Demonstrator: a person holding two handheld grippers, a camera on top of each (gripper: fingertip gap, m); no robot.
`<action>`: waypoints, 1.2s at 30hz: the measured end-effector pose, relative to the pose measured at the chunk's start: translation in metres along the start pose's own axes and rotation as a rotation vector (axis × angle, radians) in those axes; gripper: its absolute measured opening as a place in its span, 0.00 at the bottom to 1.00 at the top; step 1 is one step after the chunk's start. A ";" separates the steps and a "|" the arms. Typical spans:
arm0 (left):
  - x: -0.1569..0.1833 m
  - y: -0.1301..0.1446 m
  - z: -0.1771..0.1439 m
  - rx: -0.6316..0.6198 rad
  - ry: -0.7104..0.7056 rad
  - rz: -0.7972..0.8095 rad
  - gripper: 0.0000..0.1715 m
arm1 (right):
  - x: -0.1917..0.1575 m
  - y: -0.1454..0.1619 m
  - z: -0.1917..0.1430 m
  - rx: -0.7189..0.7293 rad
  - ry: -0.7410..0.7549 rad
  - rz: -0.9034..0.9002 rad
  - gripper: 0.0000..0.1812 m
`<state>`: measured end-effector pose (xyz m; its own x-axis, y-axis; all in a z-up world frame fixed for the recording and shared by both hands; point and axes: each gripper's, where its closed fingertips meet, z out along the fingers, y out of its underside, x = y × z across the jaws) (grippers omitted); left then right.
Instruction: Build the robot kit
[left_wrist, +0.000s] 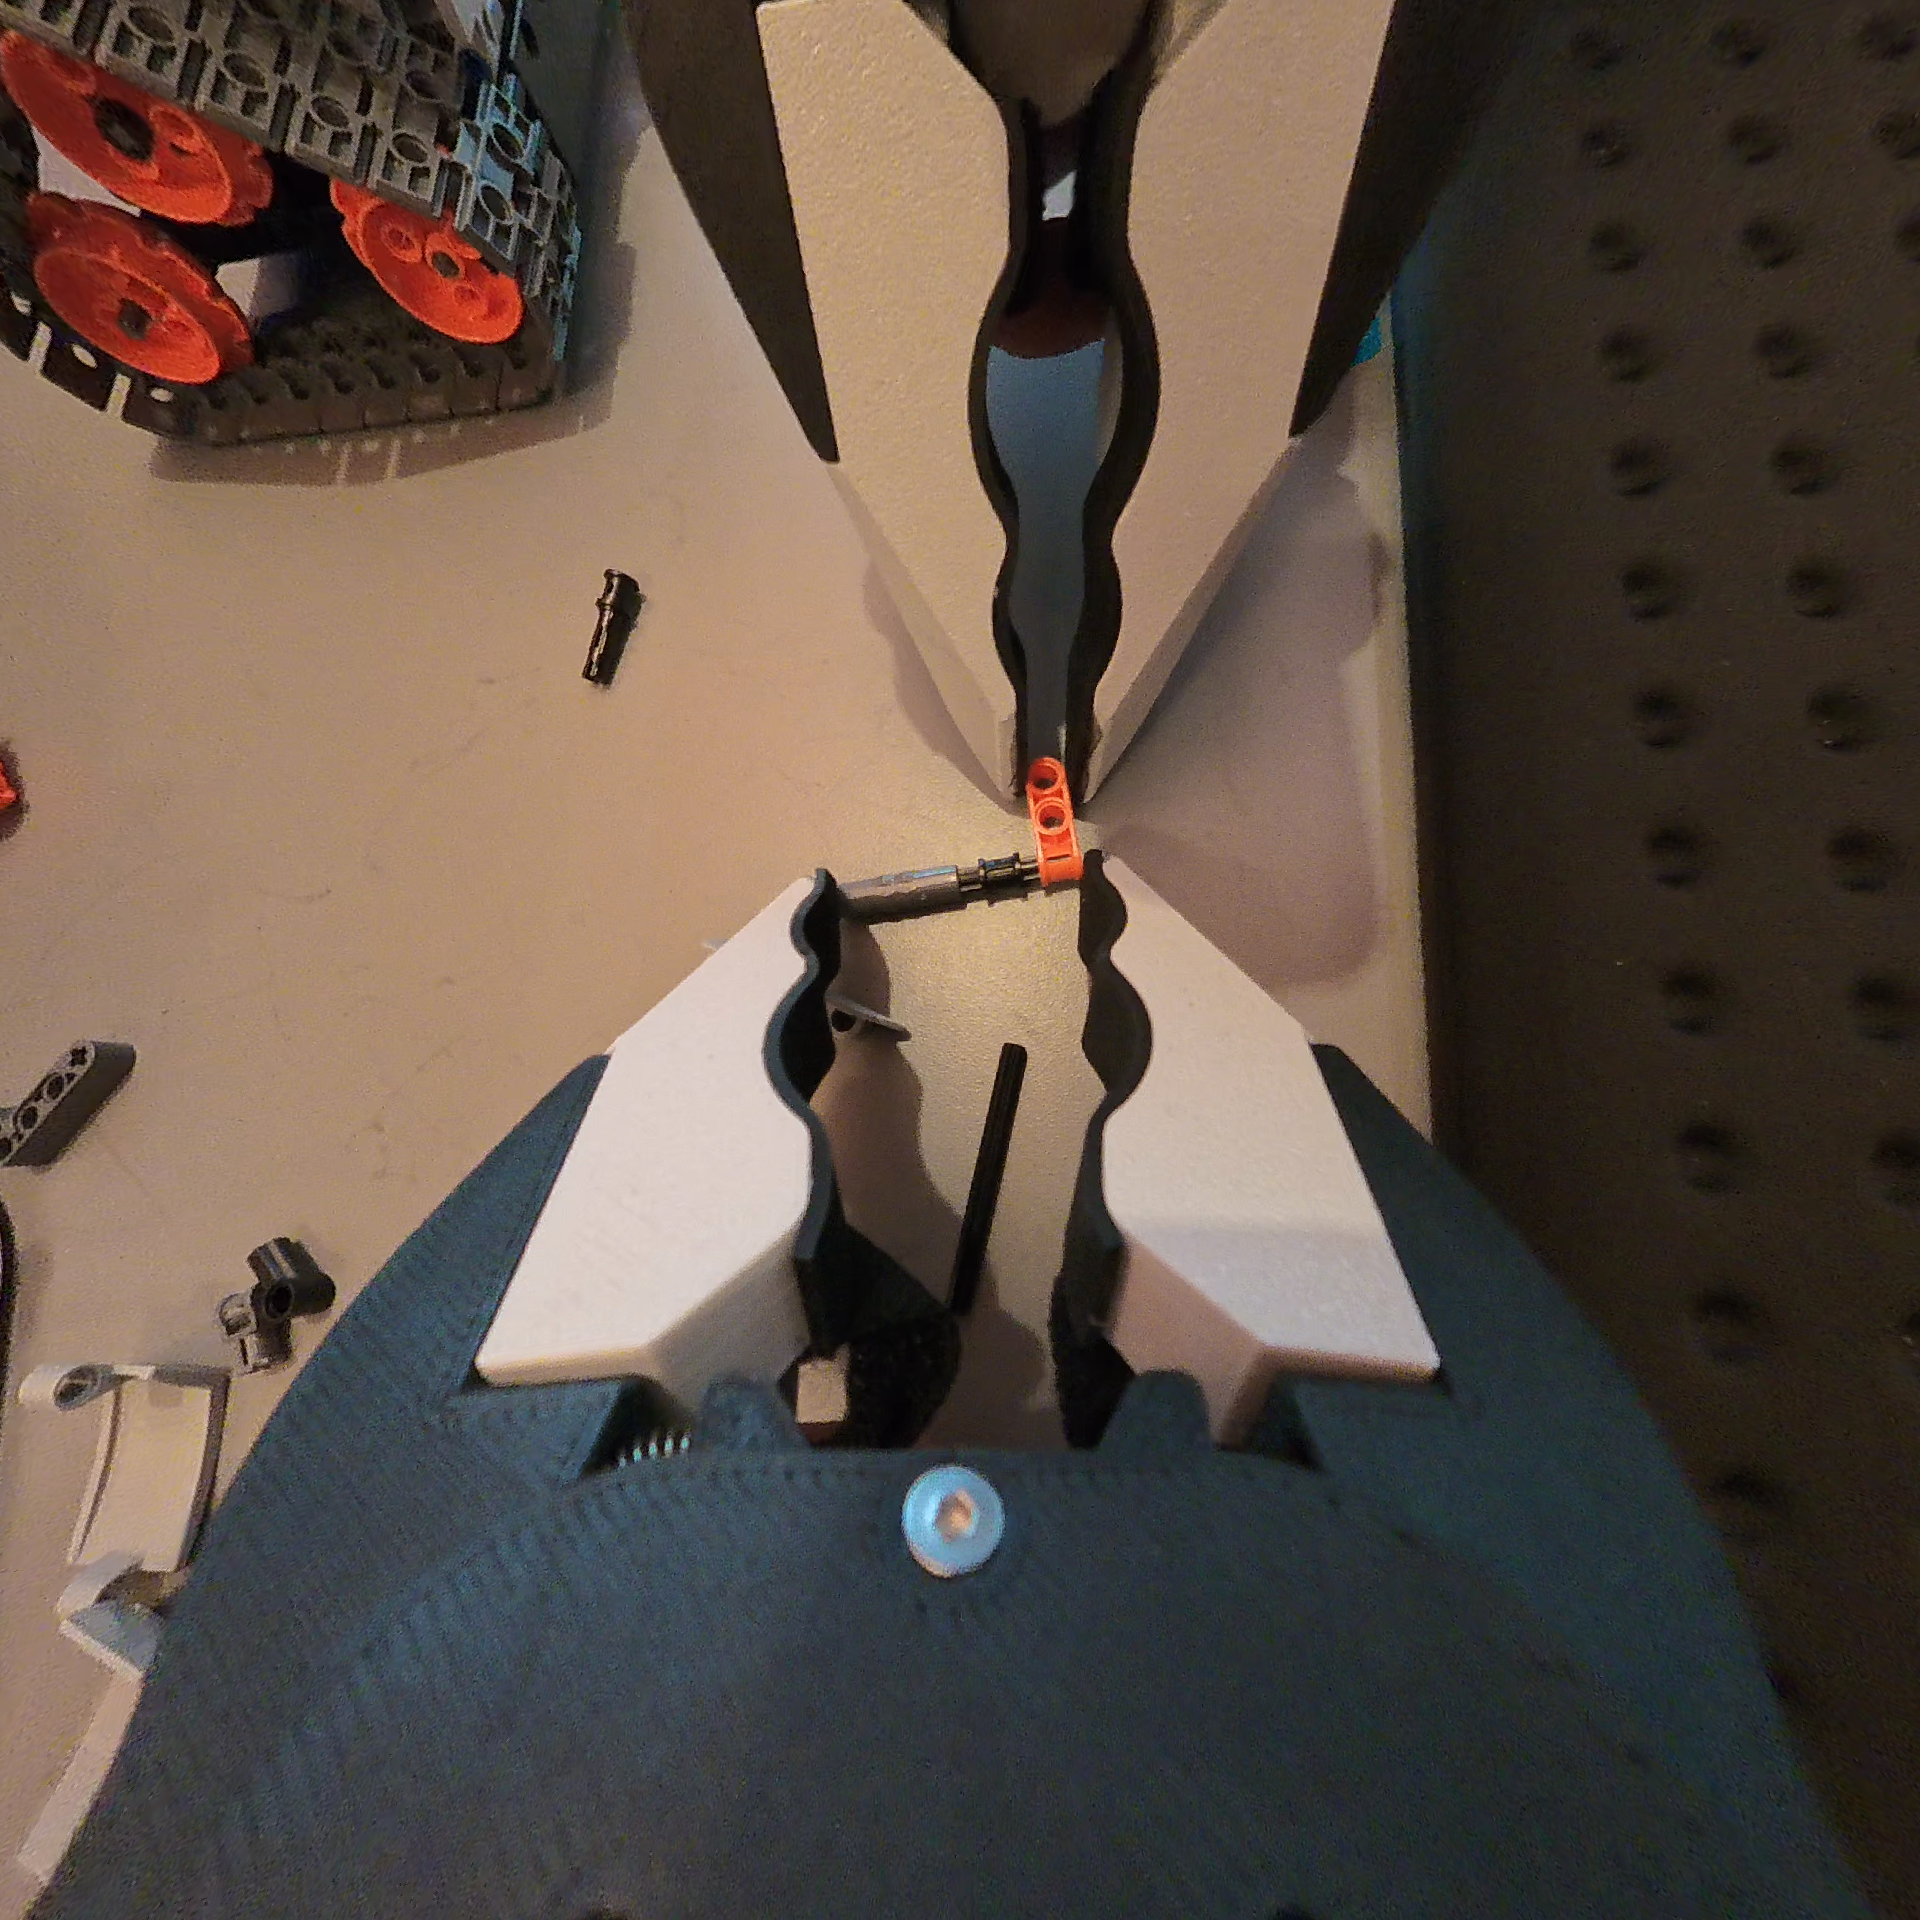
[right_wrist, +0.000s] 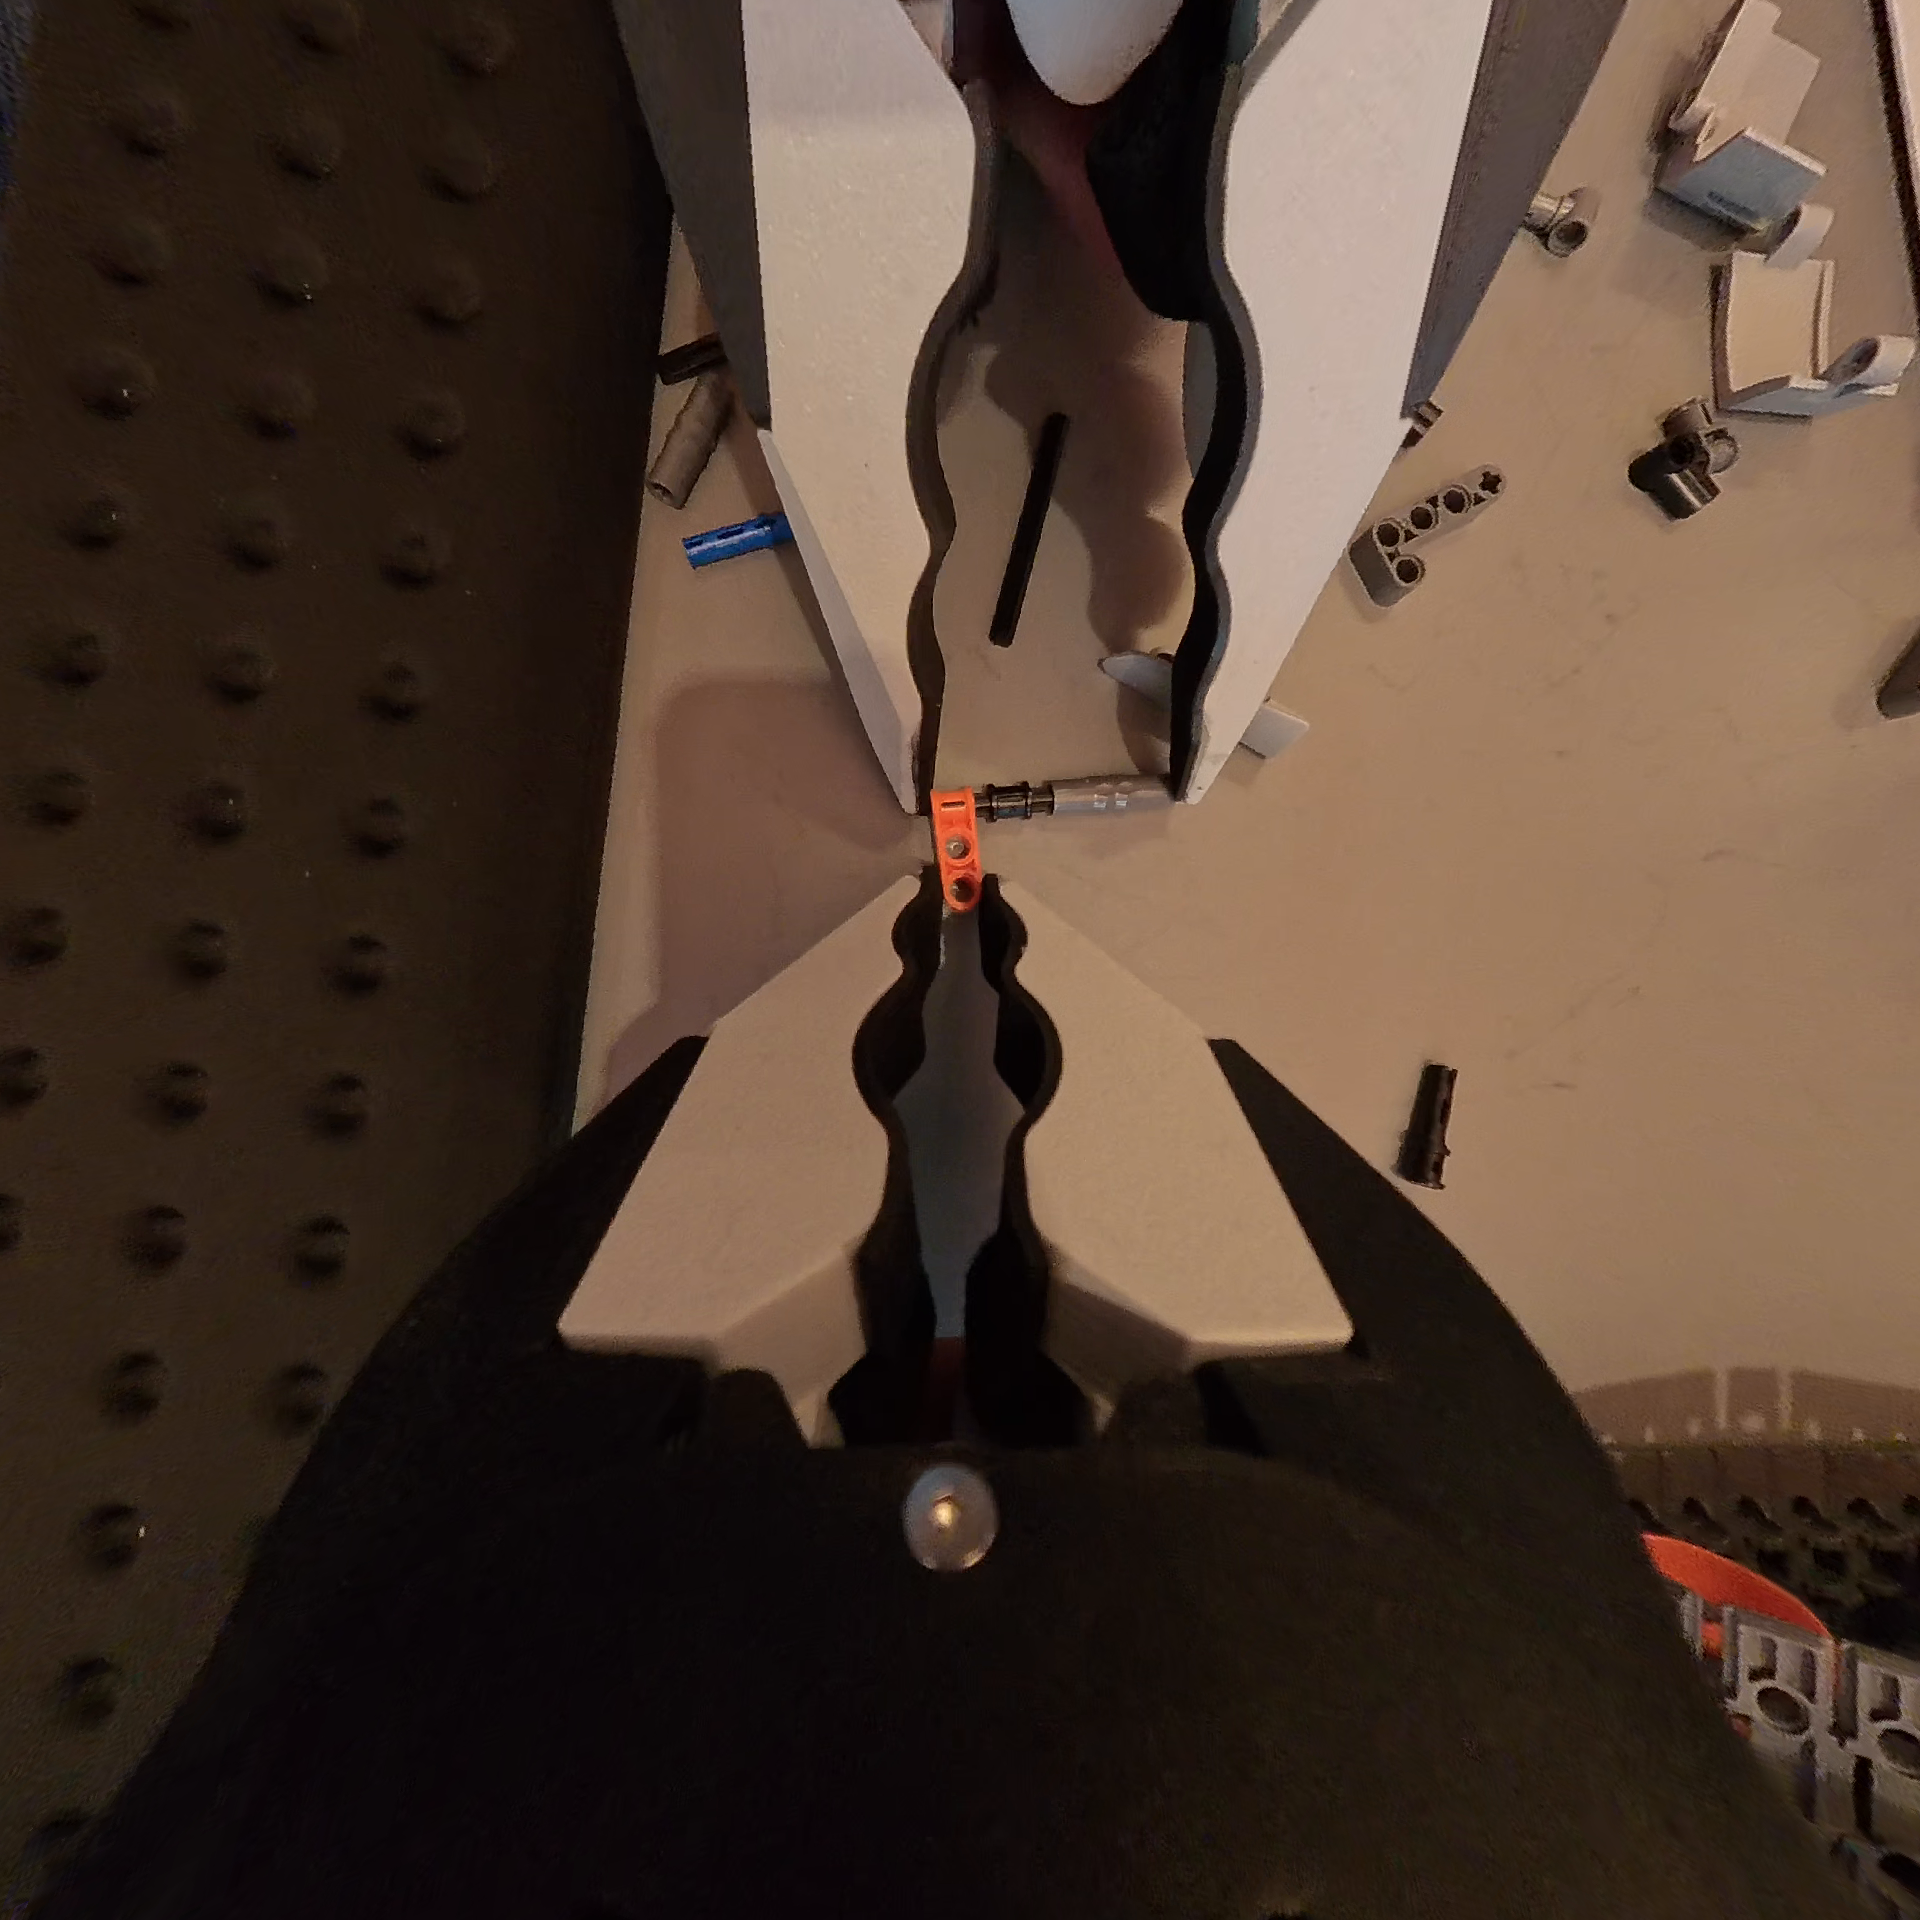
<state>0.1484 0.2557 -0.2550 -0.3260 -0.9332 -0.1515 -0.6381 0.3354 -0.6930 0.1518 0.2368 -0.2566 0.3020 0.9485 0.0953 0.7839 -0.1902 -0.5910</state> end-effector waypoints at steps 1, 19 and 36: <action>0.000 0.000 0.000 0.000 -0.002 0.007 0.27 | 0.000 0.000 0.000 0.002 -0.001 -0.001 0.02; -0.004 0.002 -0.002 0.000 -0.001 0.051 0.20 | 0.001 0.002 -0.001 0.022 -0.032 -0.003 0.02; 0.016 -0.007 0.000 0.059 0.051 0.039 0.03 | 0.008 0.001 0.000 0.024 0.011 0.021 0.02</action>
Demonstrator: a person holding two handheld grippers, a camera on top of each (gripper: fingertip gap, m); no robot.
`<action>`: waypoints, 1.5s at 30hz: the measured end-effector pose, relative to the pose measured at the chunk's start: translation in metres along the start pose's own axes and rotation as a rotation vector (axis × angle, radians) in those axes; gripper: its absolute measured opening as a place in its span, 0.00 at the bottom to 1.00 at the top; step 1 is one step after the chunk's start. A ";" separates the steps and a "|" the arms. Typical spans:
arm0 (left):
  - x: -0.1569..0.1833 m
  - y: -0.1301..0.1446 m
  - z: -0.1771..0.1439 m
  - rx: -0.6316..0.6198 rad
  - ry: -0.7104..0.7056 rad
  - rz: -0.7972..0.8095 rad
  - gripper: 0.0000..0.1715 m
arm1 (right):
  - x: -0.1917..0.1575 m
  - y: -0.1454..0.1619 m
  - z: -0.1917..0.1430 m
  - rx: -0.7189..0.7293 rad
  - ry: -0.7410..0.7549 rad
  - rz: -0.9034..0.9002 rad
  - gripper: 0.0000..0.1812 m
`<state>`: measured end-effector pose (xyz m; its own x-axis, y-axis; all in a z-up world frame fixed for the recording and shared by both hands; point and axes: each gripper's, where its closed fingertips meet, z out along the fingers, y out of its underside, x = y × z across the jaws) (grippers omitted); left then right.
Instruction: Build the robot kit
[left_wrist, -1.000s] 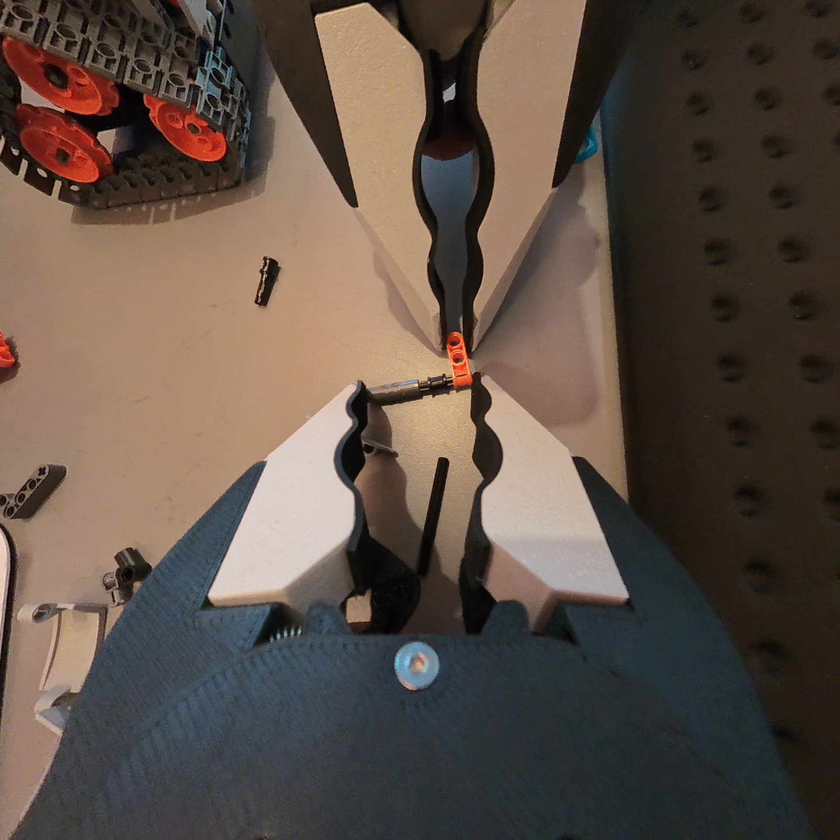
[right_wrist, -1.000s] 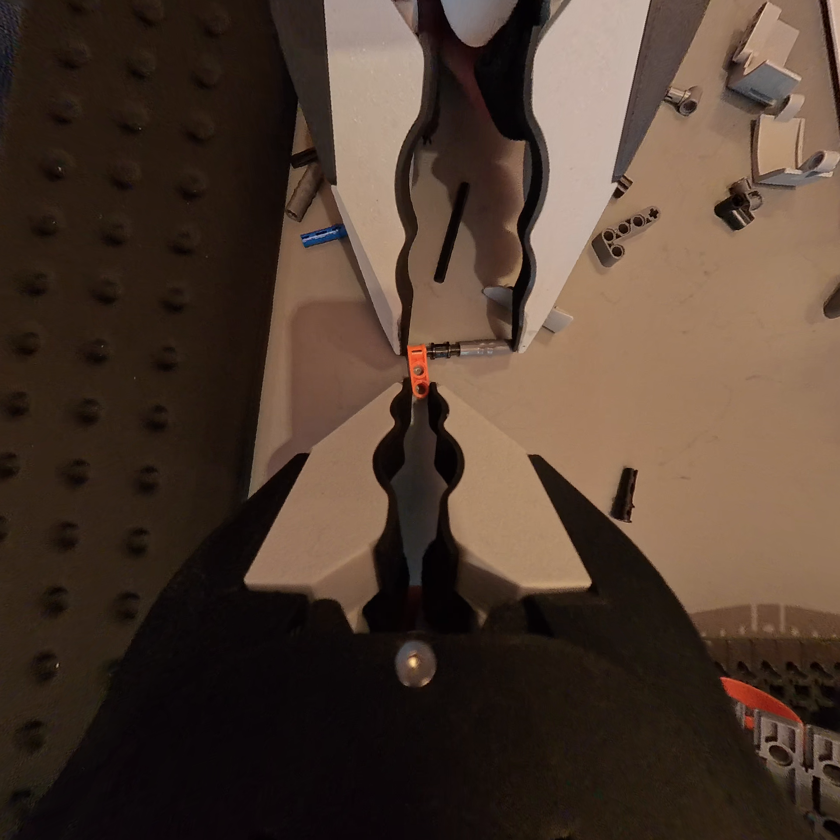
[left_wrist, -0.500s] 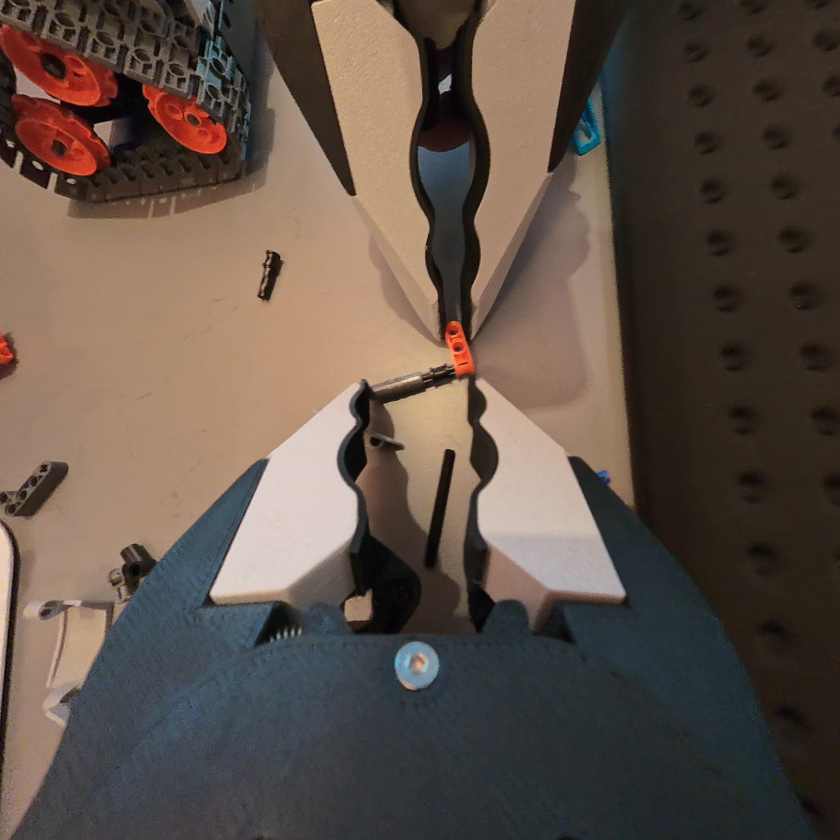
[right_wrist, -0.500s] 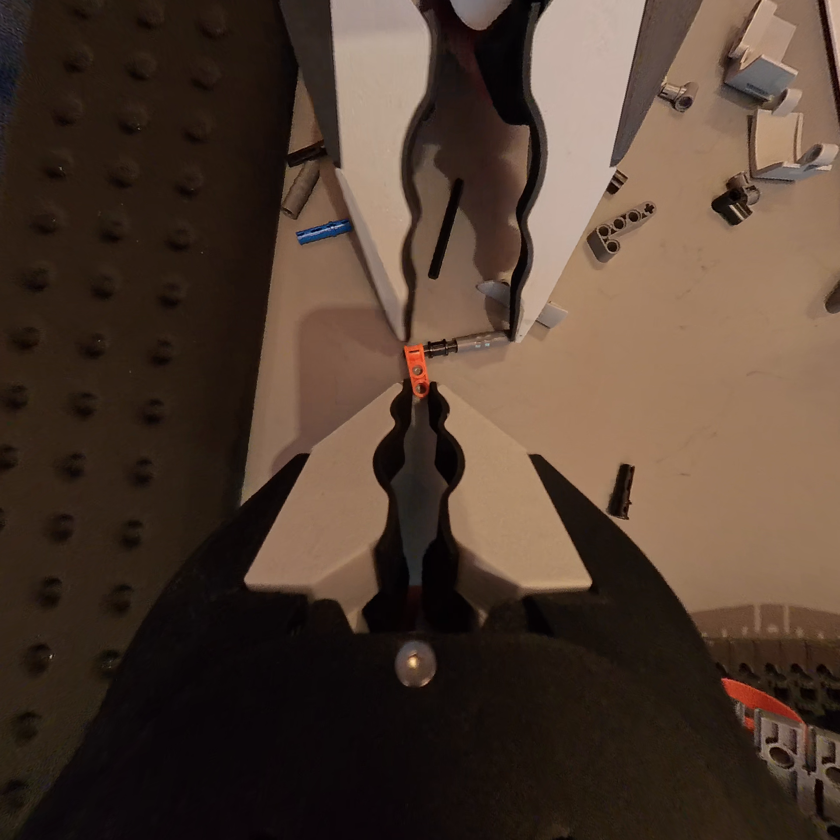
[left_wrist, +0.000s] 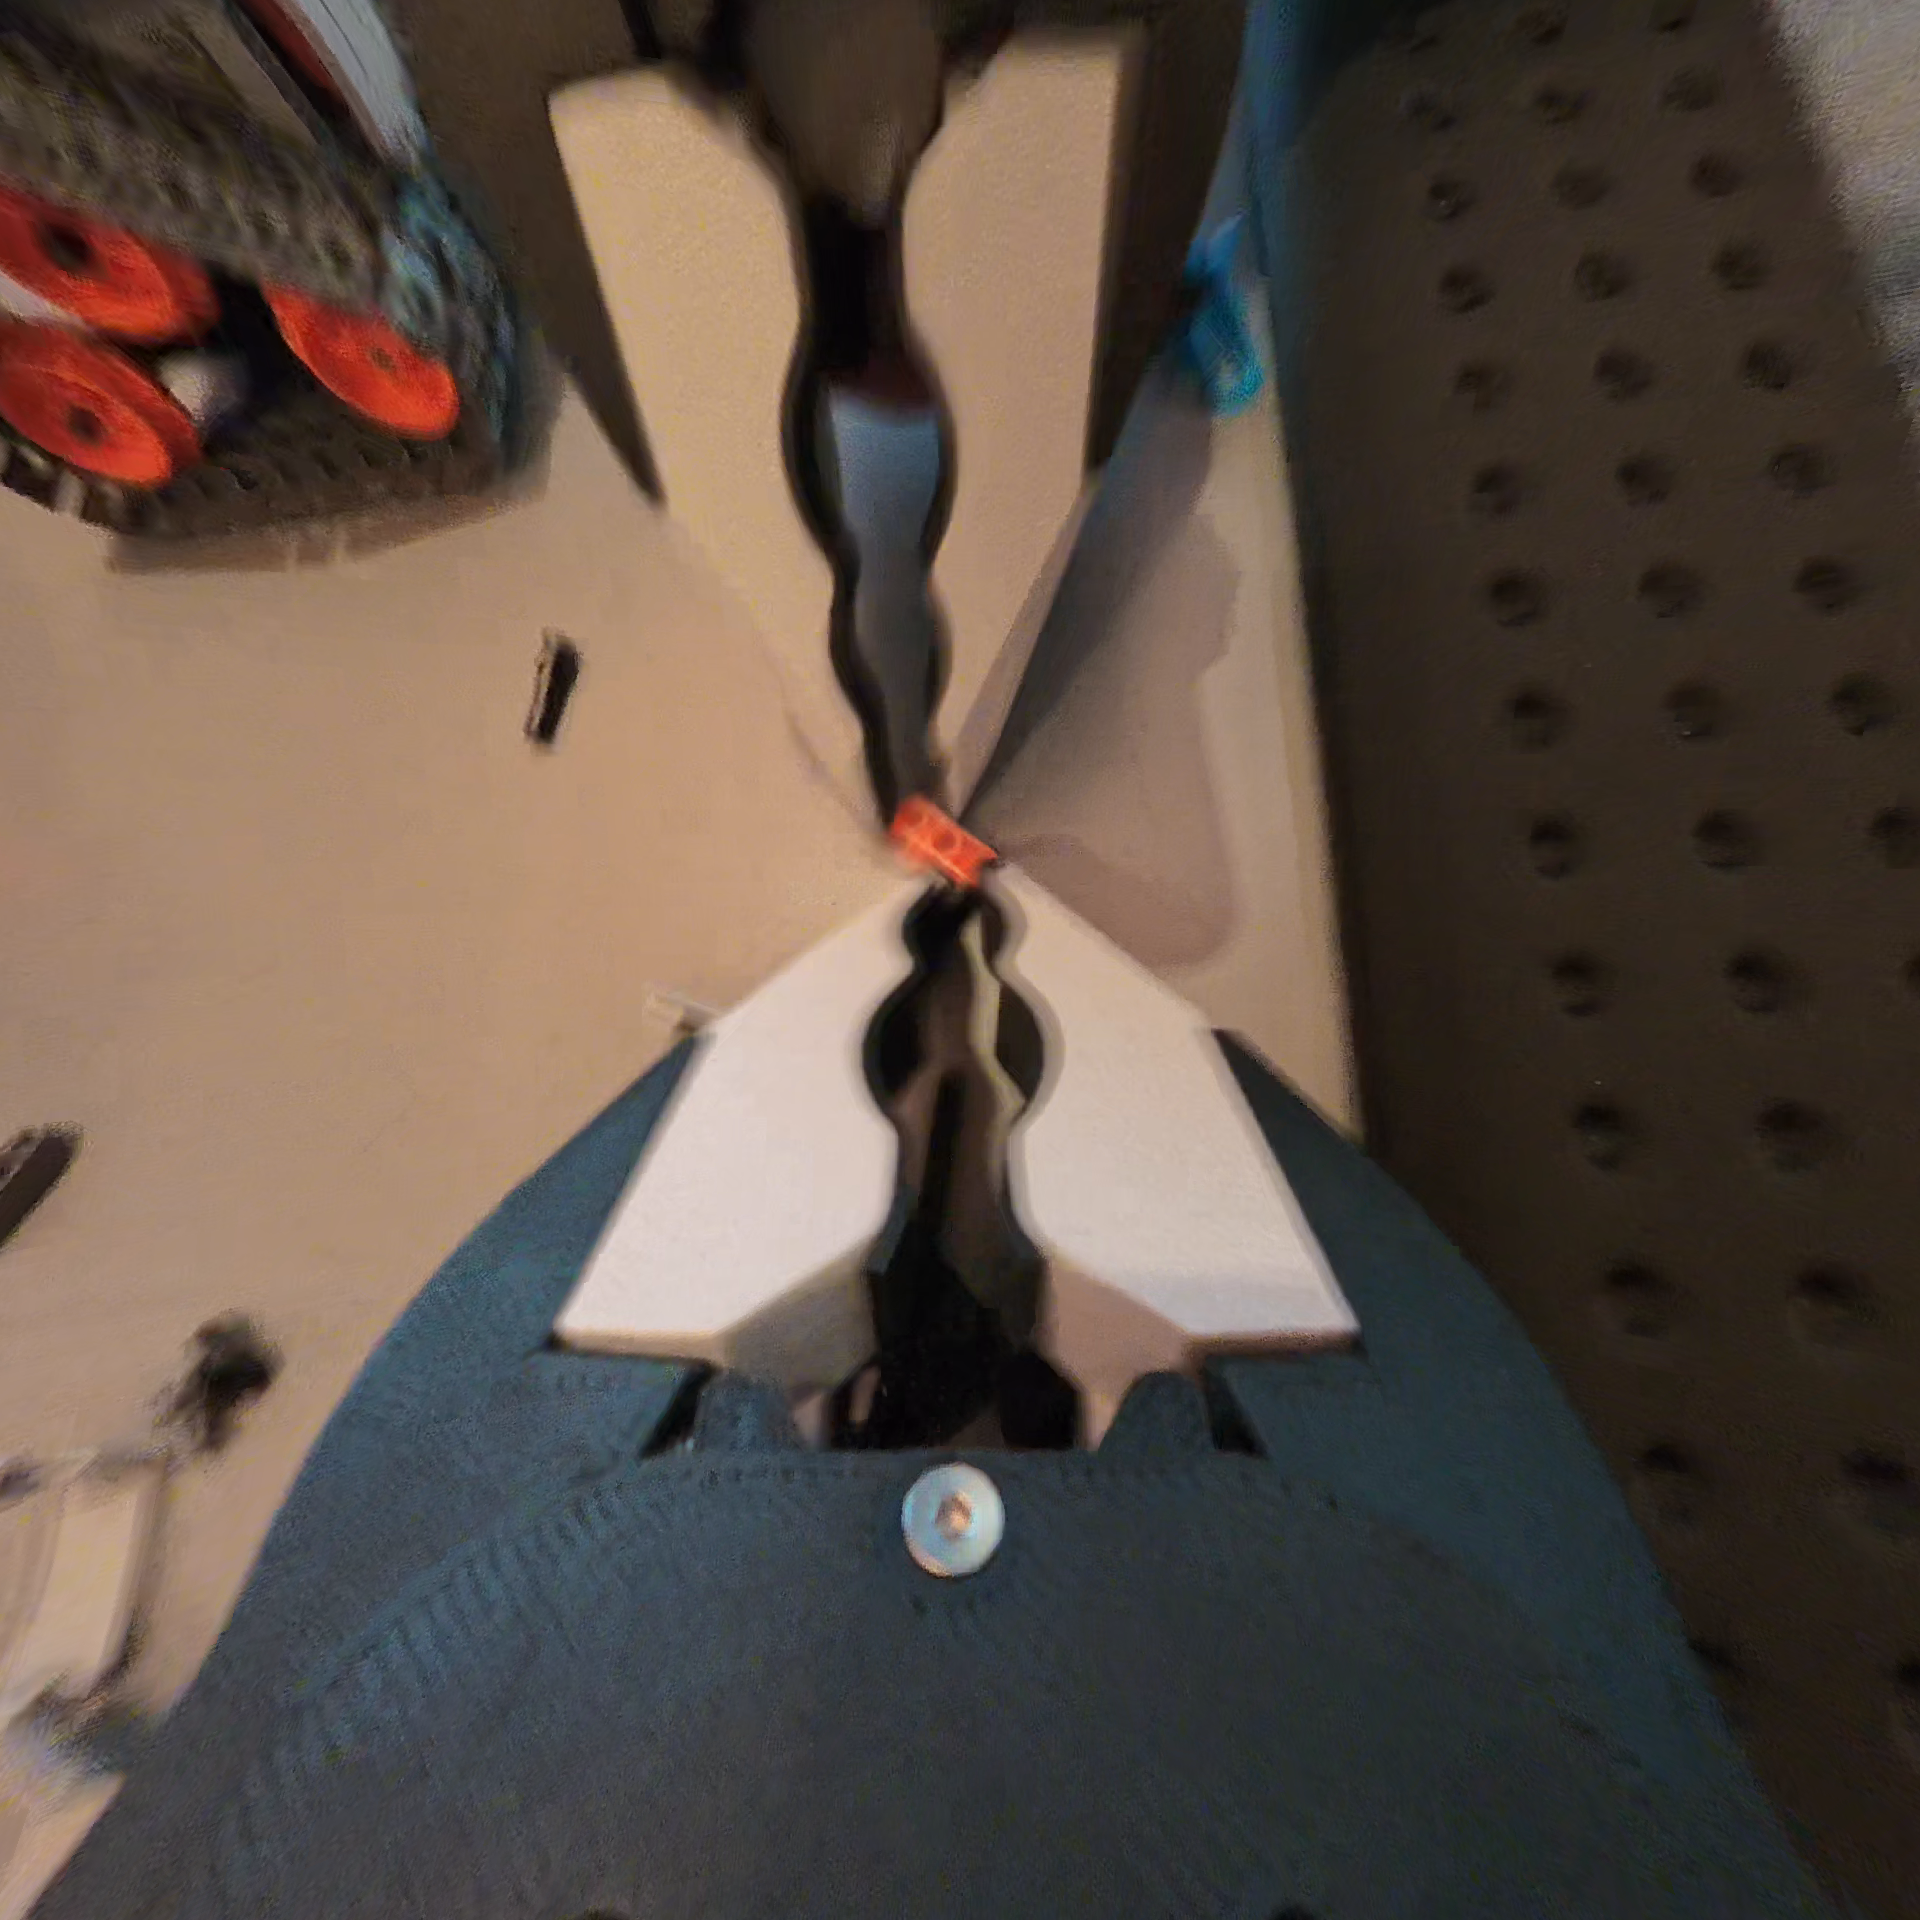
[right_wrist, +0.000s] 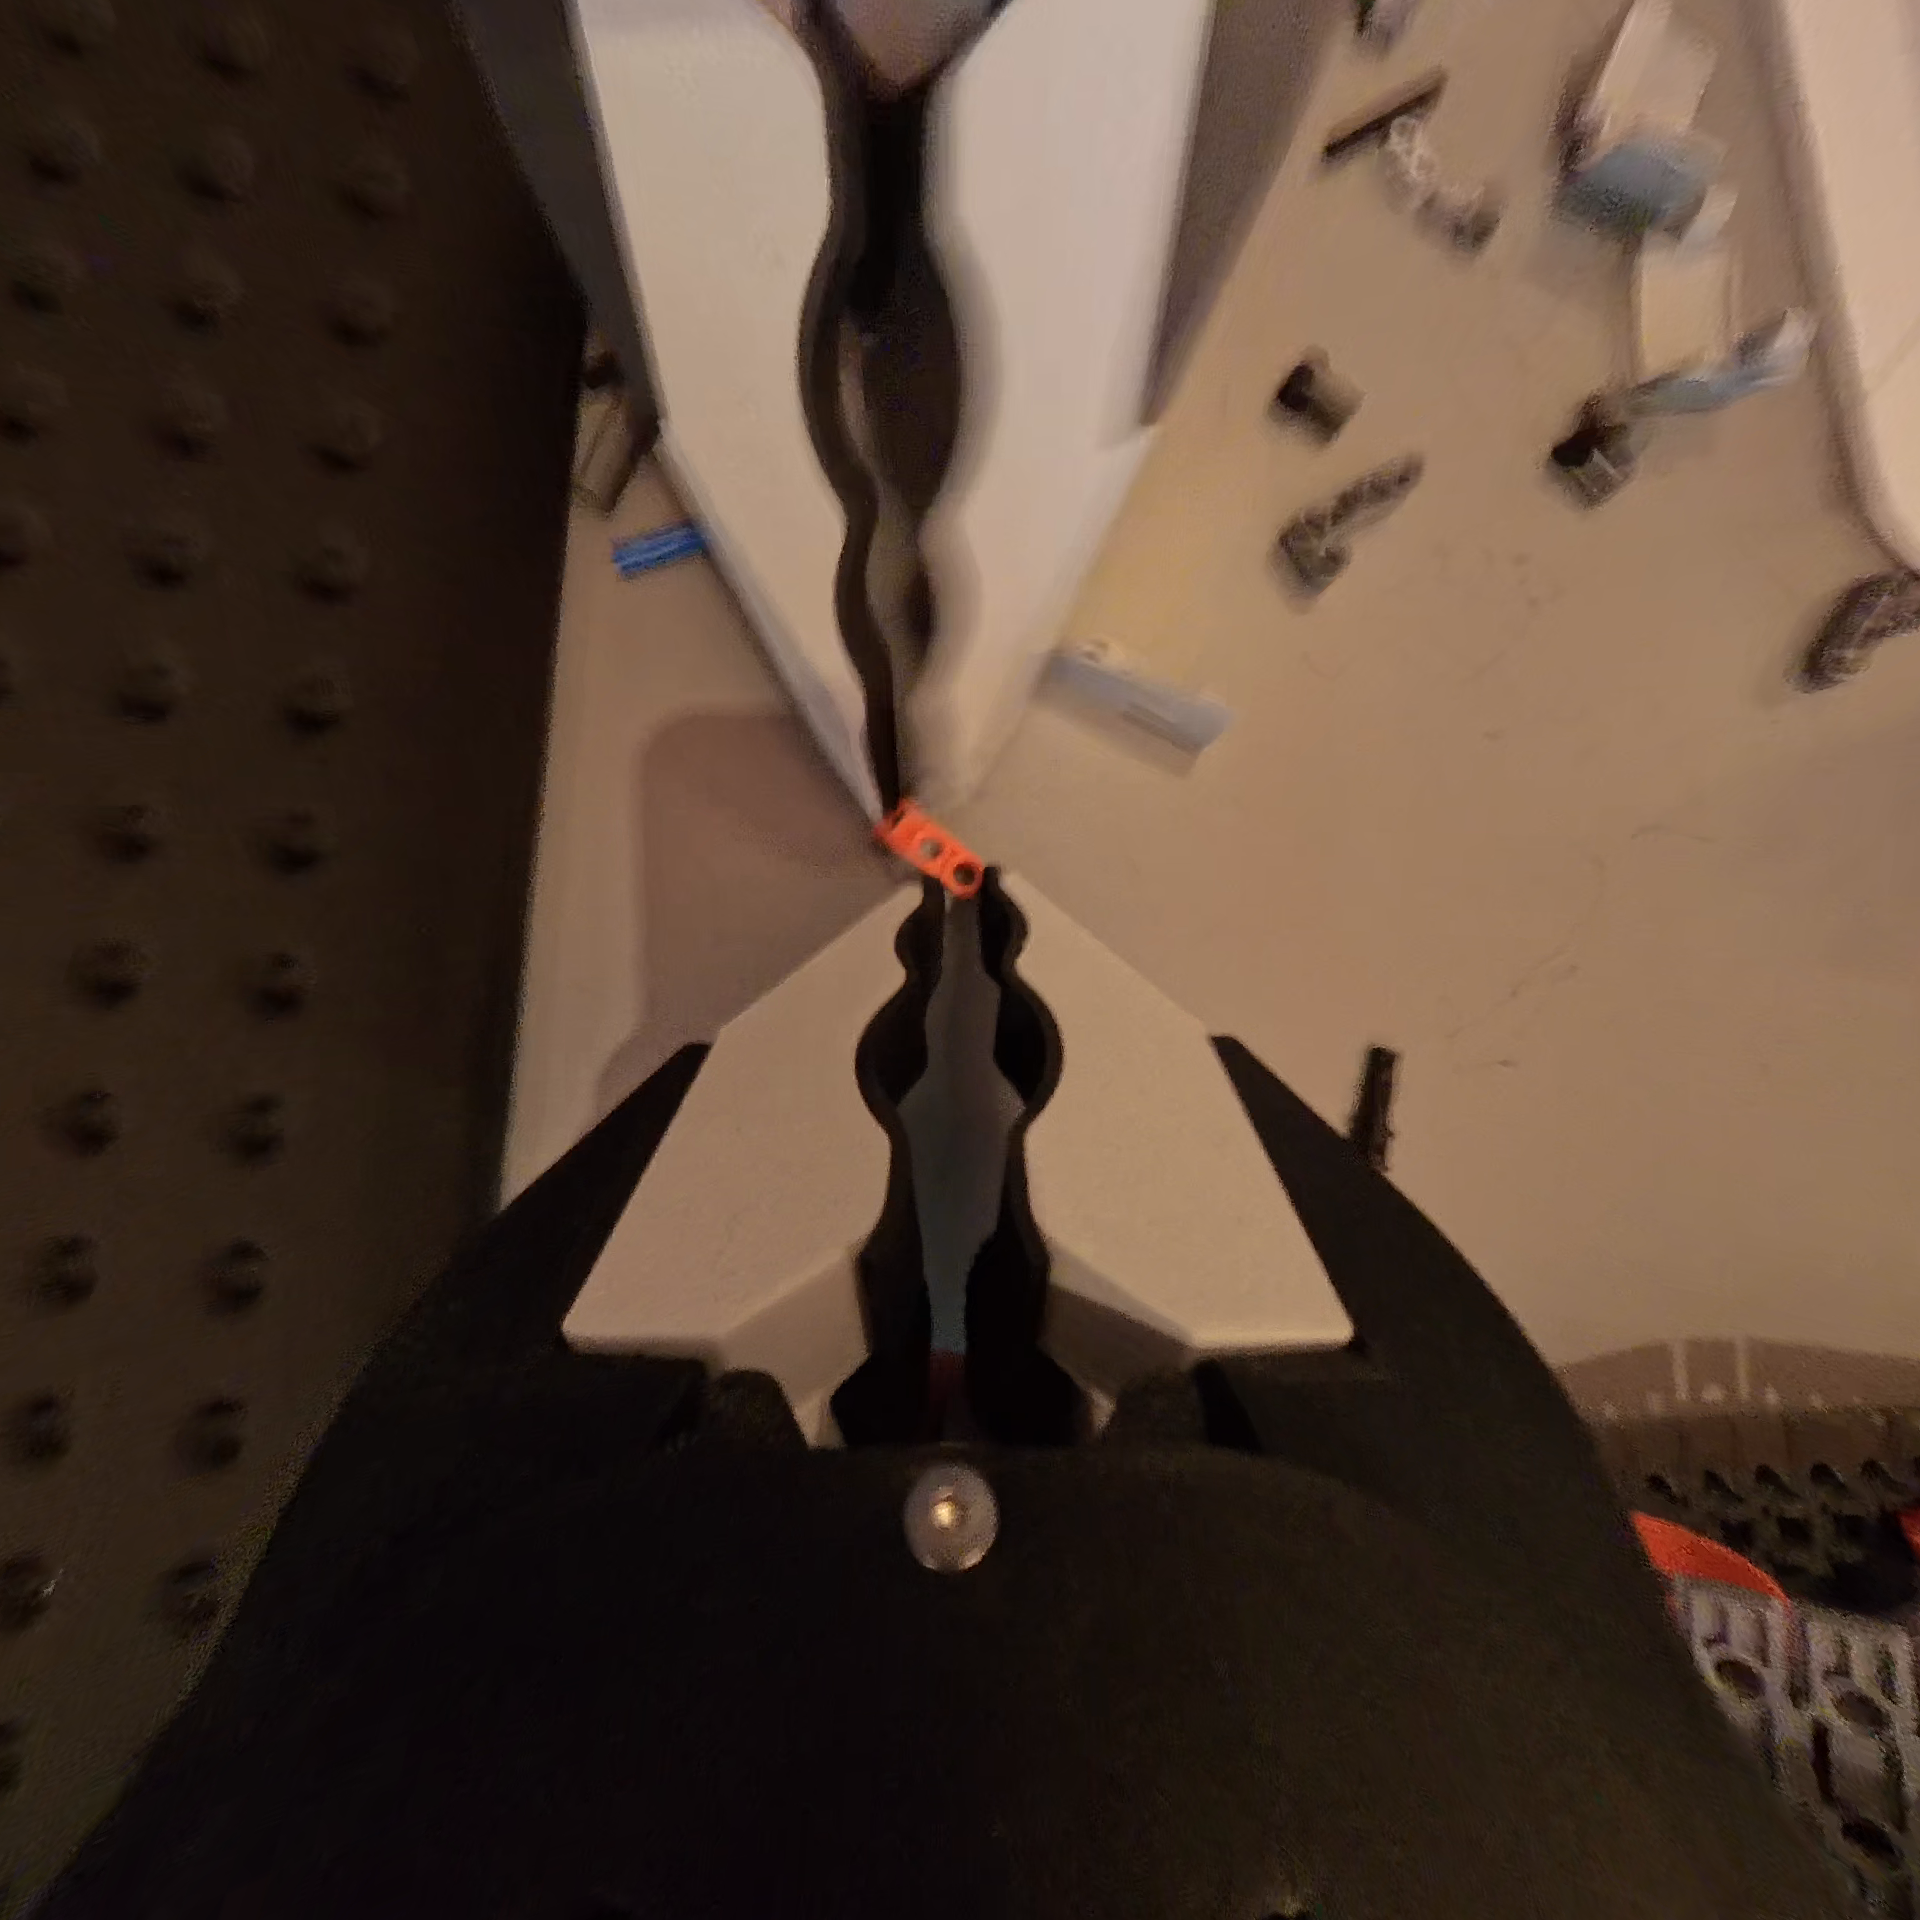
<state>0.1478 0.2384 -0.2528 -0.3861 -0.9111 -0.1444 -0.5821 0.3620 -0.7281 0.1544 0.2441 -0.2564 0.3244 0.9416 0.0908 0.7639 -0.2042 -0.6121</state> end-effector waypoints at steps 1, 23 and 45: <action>0.028 -0.007 0.006 0.012 0.122 0.000 0.00 | 0.014 0.001 0.001 -0.008 0.083 0.006 0.00; 0.020 -0.005 -0.041 -0.034 0.123 0.021 0.09 | -0.025 -0.008 -0.022 0.085 -0.100 0.008 0.04; 0.055 -0.020 -0.023 0.008 0.170 0.383 0.14 | -0.025 -0.004 -0.002 0.002 -0.026 0.071 0.00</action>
